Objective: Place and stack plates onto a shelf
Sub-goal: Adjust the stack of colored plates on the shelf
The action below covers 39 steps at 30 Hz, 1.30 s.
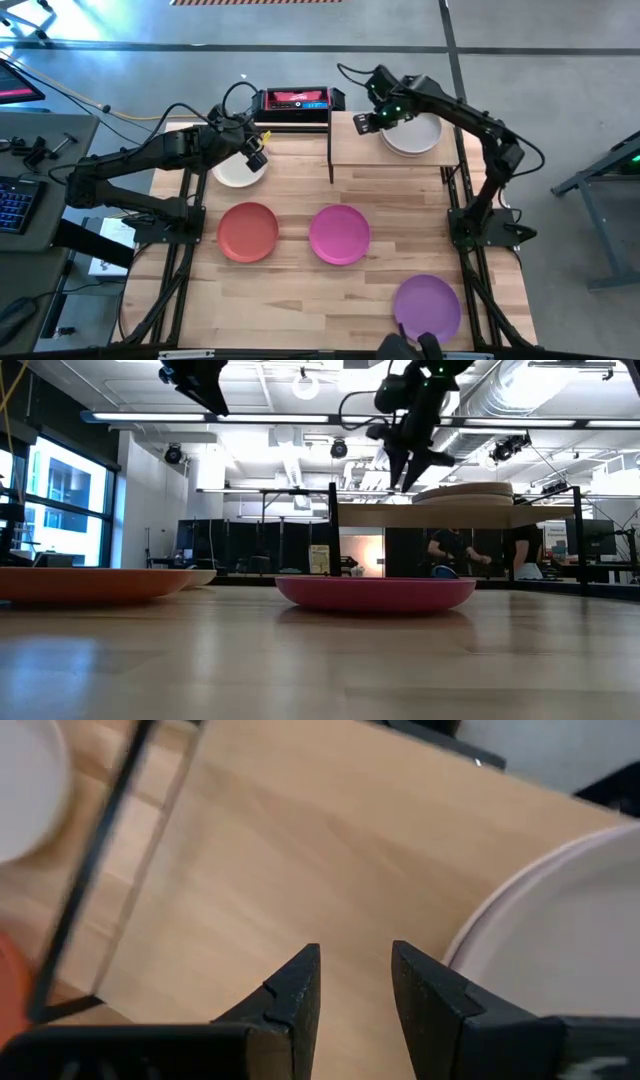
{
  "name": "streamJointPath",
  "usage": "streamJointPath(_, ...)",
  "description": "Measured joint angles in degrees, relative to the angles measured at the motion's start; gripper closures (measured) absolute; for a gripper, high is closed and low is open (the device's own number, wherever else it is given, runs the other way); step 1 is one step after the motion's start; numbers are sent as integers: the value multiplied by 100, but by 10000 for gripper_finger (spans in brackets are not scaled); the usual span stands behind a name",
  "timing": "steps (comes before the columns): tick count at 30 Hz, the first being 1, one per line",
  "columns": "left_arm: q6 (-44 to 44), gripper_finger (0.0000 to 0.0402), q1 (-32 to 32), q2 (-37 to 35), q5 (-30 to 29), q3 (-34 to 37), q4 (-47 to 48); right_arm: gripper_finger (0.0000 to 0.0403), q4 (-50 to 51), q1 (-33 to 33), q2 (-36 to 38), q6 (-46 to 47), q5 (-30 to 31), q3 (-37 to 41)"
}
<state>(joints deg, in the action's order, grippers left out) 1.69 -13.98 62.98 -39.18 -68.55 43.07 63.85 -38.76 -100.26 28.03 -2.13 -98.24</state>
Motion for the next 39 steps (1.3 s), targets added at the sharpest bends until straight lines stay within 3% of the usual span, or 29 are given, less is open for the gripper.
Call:
streamJointPath(29,-17,266,0,0,0,0,0,298,1043,-130,-99,30,966,2)
streamJointPath(39,-64,266,0,8,0,0,11,298,1005,-13,42,-258,786,4)
